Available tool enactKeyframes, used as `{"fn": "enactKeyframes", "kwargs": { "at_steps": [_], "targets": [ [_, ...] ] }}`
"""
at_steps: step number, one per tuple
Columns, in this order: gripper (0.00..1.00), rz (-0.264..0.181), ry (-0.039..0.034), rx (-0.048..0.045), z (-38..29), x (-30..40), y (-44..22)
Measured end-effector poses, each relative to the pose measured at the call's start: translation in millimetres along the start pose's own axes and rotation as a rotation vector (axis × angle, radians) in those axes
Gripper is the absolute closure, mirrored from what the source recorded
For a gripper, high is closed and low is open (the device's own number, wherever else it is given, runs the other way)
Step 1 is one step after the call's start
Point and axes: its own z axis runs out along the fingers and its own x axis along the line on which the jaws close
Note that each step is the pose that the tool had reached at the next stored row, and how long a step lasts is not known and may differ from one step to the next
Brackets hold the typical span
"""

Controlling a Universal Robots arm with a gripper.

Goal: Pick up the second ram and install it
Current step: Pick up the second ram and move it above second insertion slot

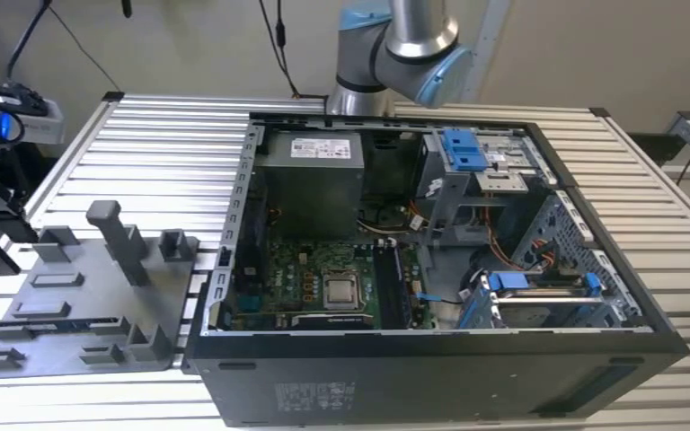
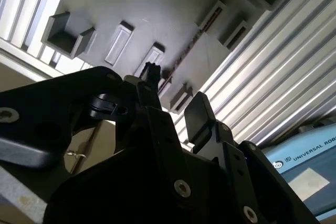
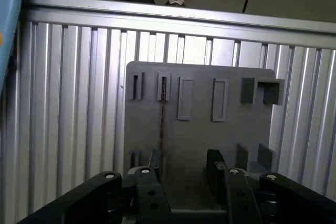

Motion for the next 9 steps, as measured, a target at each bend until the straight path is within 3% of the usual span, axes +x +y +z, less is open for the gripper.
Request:
{"fn": "enactKeyframes", "kwargs": {
  "at_steps": [9],
  "targets": [
    [0.52, -0.004, 0.0, -0.0001, 12.7, 0.4, 0.0]
  ]
}}
